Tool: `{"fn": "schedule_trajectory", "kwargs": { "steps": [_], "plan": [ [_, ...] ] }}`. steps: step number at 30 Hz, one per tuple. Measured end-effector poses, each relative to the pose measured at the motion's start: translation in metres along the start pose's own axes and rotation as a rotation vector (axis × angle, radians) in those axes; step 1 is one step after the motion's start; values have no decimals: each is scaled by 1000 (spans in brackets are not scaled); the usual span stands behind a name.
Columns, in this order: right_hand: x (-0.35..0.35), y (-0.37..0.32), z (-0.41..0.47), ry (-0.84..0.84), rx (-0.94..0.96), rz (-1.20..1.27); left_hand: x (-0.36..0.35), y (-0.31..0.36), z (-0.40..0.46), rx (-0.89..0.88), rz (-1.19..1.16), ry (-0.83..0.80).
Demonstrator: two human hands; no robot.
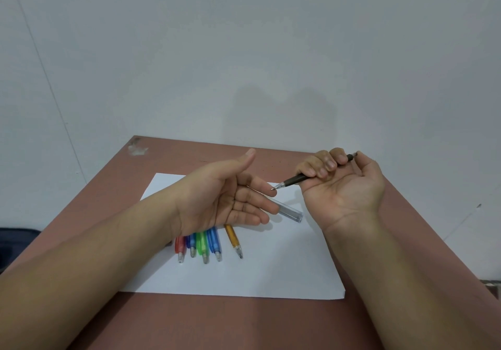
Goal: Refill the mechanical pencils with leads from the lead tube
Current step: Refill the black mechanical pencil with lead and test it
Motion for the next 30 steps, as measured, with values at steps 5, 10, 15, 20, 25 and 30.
{"fn": "schedule_trajectory", "kwargs": {
  "steps": [5, 10, 15, 20, 25, 30],
  "plan": [
    [-1, -1, -1, -14, 0, 26, 0, 2, -2, -26, -21, -36],
    [-3, -1, -2, -22, 7, 23, 0, 2, -2, -39, -29, -58],
    [-3, -1, -2, -26, -2, 28, 2, 1, -2, -45, -28, -68],
    [-3, -1, -3, -18, -4, 65, 3, 0, -2, -135, 22, -42],
    [-5, 0, -3, -17, -9, 92, -1, -1, 1, -212, 124, 46],
    [-6, 3, -6, -26, -16, 101, -2, -1, 2, -245, 201, 99]
  ]
}}
Point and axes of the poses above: each hand's wrist, its own z-axis towards the middle knuckle, its own x-axis out of the back of the hand, y = z × x, the point moved 3 cm from there along z, towards the middle knuckle, and after that the axes turned 4 degrees about -y, right-handed, at the moved point
